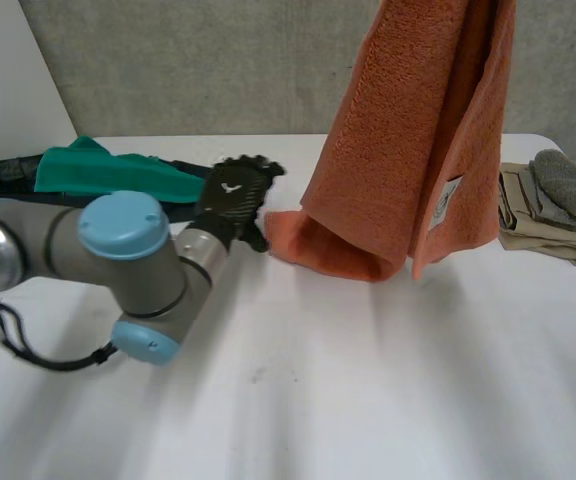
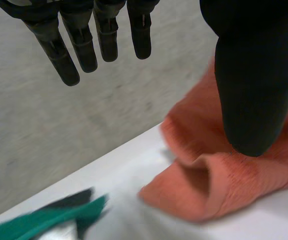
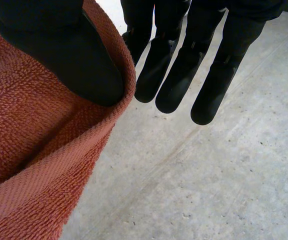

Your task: Fold the laundry.

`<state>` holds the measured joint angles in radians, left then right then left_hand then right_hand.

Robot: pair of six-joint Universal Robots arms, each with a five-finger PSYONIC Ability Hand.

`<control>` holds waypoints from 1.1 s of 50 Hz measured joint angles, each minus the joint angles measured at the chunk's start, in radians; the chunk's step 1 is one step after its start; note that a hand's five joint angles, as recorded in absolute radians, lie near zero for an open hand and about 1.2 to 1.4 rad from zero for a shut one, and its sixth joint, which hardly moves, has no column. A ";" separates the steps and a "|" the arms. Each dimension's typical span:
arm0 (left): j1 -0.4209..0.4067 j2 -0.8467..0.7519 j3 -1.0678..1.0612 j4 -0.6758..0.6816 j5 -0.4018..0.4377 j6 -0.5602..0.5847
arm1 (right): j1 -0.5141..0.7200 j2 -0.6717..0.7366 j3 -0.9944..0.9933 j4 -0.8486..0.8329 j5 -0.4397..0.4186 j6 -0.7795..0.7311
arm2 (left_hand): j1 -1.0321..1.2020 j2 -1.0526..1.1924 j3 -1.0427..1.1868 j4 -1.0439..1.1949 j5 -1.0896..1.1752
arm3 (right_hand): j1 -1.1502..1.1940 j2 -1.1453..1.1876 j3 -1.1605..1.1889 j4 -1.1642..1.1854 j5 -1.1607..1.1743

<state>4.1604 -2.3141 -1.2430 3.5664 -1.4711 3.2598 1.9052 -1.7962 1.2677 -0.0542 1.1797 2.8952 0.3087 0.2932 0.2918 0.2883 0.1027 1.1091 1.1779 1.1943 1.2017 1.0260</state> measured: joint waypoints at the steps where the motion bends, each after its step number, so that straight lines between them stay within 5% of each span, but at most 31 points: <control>1: -0.013 -0.029 0.032 -0.001 0.024 0.000 | 0.000 -0.005 -0.001 0.000 0.001 0.003 | 0.000 0.000 0.000 0.000 0.000 | 0.000 0.000 0.000 0.000 0.000; 9: -0.077 -0.160 0.149 0.001 0.086 -0.002 | 0.000 -0.023 -0.003 0.028 0.001 0.019 | 0.006 0.007 0.007 0.005 0.008 | 0.000 0.000 0.000 0.000 0.000; 14: -0.083 -0.191 0.179 0.005 0.087 -0.009 | -0.005 -0.025 0.000 0.050 -0.001 0.022 | 0.459 0.430 0.408 0.415 0.423 | 0.000 0.000 0.000 0.000 0.000; 15: -0.082 -0.195 0.184 0.006 0.083 -0.016 | -0.008 -0.025 0.002 0.054 -0.002 0.022 | 0.821 0.764 0.745 0.755 0.757 | 0.000 0.000 0.000 0.000 0.000; 21: -0.066 -0.154 0.165 0.007 0.037 -0.037 | -0.023 -0.014 0.011 0.058 -0.004 0.020 | 0.862 0.901 0.895 0.909 0.855 | 0.000 0.000 0.000 0.000 0.000; 32: 0.082 0.285 -0.154 0.067 -0.066 -0.033 | -0.198 0.045 0.011 0.080 -0.007 0.009 | 0.862 0.904 0.900 0.909 0.855 | 0.000 0.000 0.000 0.000 0.000; 35: 0.125 0.555 -0.315 0.101 -0.027 -0.029 | -0.292 0.060 0.003 0.114 -0.025 -0.014 | 0.862 0.904 0.901 0.910 0.855 | 0.000 0.000 0.000 0.000 0.000; 42: 0.180 0.847 -0.448 -0.026 0.068 0.015 | -0.400 0.129 -0.008 0.206 -0.055 -0.114 | 0.862 0.905 0.901 0.910 0.855 | 0.000 0.000 0.000 0.000 0.000; 47: 0.212 0.831 -0.442 -0.179 0.090 0.098 | -0.402 0.215 -0.015 0.292 -0.052 -0.218 | 0.862 0.905 0.901 0.911 0.855 | 0.000 0.000 0.000 0.000 0.000; 55: 0.226 0.501 -0.327 -0.316 0.058 0.335 | -0.268 0.482 -0.050 0.407 0.090 -0.473 | 0.862 0.905 0.902 0.913 0.855 | 0.000 0.000 0.000 0.000 0.000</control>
<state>4.3861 -1.8135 -1.5702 3.2502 -1.4129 3.5949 1.6374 -1.3141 1.2180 0.3533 1.2698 2.4224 1.1711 1.1981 1.1933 1.2011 0.9576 1.1091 1.1779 1.1943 1.2017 1.0260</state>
